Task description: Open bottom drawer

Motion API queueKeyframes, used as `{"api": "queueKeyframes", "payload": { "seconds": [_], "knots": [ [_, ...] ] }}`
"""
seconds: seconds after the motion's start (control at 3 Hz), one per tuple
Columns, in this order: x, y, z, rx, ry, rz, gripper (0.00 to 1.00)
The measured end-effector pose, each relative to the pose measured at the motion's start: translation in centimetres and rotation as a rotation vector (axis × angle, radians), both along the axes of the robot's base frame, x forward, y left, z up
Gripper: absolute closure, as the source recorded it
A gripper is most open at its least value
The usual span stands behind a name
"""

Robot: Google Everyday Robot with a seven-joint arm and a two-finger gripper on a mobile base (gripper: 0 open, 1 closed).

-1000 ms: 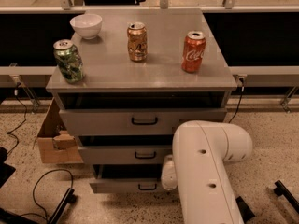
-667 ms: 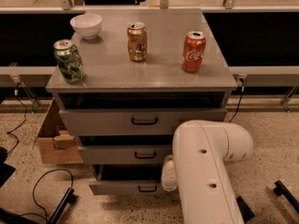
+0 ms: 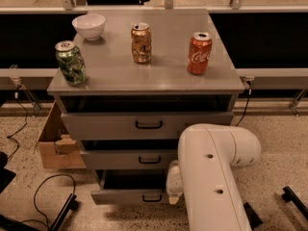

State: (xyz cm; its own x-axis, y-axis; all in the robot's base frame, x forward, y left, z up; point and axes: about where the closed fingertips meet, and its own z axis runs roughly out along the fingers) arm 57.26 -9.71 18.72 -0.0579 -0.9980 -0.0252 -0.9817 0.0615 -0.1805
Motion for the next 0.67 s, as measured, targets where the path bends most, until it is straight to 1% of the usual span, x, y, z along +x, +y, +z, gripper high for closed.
{"api": "queueKeyframes", "payload": {
  "seconds": [0.33,0.67],
  "knots": [
    [0.00,0.00,0.07,0.000,0.000,0.000,0.00],
    [-0.01,0.00,0.07,0.000,0.000,0.000,0.00]
  ]
}}
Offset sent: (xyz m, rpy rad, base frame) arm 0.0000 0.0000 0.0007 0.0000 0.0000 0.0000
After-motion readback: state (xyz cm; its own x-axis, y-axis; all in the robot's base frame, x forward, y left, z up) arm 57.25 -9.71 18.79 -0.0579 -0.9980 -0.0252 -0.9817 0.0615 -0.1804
